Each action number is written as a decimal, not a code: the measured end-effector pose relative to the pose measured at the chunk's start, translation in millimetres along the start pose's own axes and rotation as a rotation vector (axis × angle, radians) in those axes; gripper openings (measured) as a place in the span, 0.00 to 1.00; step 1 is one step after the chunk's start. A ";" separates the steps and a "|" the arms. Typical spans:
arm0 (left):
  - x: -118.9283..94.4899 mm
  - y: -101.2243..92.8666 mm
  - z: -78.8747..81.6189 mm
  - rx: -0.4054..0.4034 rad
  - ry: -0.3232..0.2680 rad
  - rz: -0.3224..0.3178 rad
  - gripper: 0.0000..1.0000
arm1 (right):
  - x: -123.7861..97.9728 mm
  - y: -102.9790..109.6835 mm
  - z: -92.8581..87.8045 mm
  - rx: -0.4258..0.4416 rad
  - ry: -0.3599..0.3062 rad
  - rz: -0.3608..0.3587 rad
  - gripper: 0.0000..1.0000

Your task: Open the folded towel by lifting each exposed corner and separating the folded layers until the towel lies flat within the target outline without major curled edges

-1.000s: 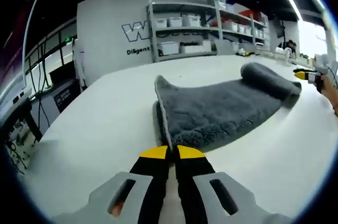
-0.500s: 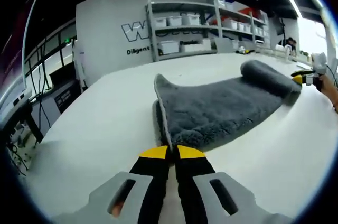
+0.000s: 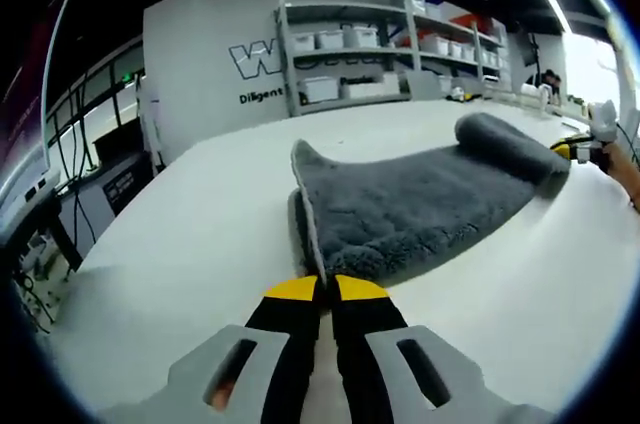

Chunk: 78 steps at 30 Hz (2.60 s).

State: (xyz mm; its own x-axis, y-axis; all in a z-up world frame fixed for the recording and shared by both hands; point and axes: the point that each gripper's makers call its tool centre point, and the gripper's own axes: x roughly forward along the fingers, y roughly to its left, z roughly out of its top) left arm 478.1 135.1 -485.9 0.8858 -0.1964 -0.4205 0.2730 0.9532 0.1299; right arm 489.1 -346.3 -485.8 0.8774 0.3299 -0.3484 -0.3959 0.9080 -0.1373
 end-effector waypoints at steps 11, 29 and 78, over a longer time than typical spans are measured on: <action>1.2 2.2 0.5 -0.010 -0.001 -0.007 0.04 | -3.6 -4.2 -3.4 -0.067 0.013 -0.047 0.00; -0.2 5.1 -1.9 -0.025 -0.001 -0.004 0.04 | -16.2 -26.5 -12.1 -0.141 0.058 -0.166 0.00; -27.5 102.0 -29.0 0.016 0.043 0.232 0.04 | -56.1 -87.5 -39.4 -0.241 0.145 -0.401 0.00</action>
State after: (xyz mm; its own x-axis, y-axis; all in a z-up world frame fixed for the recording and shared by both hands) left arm 470.7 244.4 -487.1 0.9088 0.0380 -0.4155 0.0699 0.9679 0.2414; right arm 463.9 -454.5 -490.8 0.9336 -0.0886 -0.3472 -0.1007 0.8650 -0.4915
